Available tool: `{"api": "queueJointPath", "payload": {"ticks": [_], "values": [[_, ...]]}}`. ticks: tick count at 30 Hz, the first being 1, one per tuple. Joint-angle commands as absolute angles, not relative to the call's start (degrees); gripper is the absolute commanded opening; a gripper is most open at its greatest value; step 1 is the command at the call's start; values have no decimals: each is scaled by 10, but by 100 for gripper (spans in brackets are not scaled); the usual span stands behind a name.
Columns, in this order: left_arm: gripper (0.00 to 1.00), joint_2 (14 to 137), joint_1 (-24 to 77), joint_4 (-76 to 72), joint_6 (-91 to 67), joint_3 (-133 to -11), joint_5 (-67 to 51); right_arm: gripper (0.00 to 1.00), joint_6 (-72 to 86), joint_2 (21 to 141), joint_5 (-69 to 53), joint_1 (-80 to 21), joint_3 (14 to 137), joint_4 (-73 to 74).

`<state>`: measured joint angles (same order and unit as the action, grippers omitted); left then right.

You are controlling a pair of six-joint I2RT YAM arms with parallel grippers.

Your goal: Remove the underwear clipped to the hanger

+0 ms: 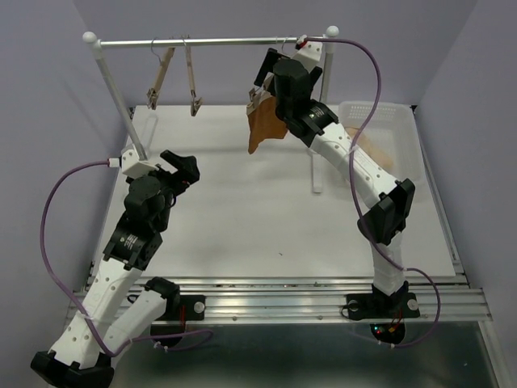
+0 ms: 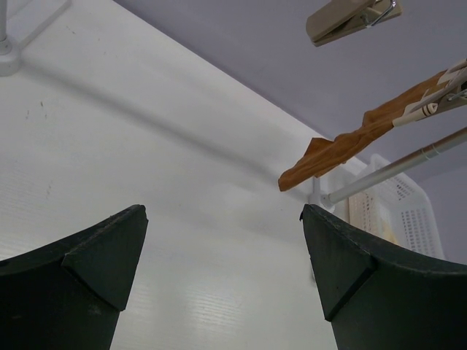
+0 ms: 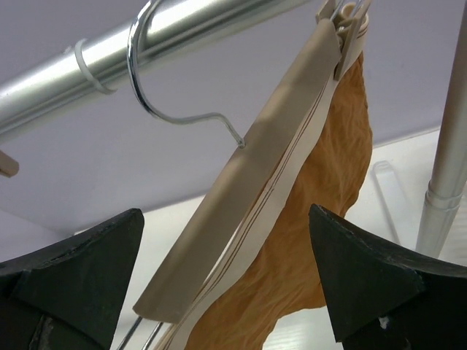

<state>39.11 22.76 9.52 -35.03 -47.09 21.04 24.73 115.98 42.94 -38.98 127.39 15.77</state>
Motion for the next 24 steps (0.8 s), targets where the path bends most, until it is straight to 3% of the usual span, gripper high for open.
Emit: {"api": "queueJointPath", "payload": {"ticks": [1, 8, 19, 24], "values": [[99, 381, 228, 63, -347, -459, 207, 100, 186, 1180, 482, -388, 1326, 97], [99, 381, 228, 67, -346, -461, 211, 95, 157, 1204, 476, -388, 1338, 83], [99, 371, 231, 90, -347, -469, 241, 60, 119, 1195, 450, -388, 1318, 63], [99, 367, 233, 94, -349, -470, 251, 58, 98, 1195, 455, -383, 1316, 62]]}}
